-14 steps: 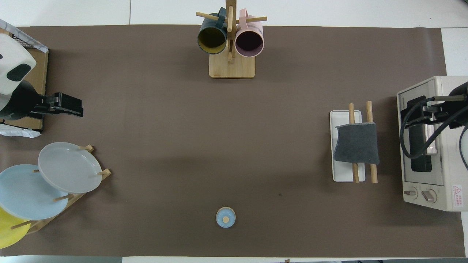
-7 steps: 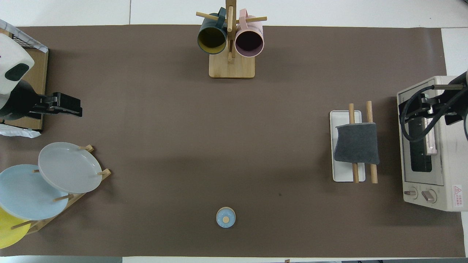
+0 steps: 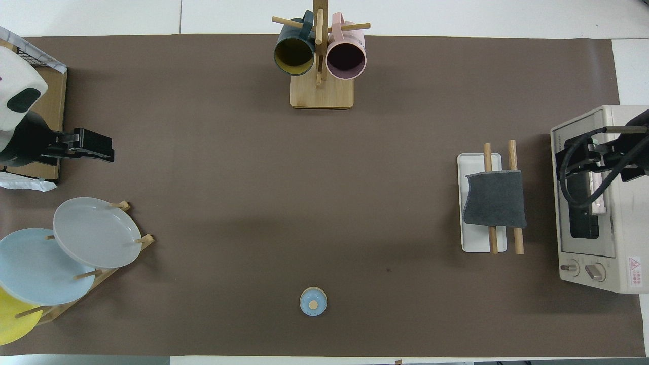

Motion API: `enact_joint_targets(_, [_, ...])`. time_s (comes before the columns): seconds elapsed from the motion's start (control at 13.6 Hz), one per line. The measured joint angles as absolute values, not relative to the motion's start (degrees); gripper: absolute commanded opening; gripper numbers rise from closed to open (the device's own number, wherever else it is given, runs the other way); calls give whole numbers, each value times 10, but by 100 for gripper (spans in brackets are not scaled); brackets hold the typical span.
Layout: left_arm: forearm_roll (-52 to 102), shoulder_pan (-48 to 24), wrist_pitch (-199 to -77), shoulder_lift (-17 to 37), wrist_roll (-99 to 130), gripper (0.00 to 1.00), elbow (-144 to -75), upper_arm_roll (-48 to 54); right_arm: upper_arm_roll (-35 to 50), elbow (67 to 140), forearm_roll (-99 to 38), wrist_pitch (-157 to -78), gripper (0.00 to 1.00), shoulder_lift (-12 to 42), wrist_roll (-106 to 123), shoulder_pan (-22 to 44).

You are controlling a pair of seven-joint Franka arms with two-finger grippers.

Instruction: Fold towel and hang on rack

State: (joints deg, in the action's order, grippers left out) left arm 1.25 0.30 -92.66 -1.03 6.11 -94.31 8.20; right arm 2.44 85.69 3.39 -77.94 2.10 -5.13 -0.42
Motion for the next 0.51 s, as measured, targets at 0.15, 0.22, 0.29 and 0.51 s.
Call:
enact_joint_targets(0.15, [12,3,-927,-10,61,100,-943,82,24,857,34,-791,100,21,-51,-4])
enact_joint_targets(0.22, [12,3,-927,-10,61,100,-943,82,25,858,34,-793,100,21,-51,-4])
enact_joint_targets(0.29, [12,3,-927,-10,61,100,-943,82,25,858,34,-794,100,21,-51,-4])
enact_joint_targets(0.51, [12,3,-927,-10,61,100,-943,82,25,858,34,-794,100,21,-51,-4])
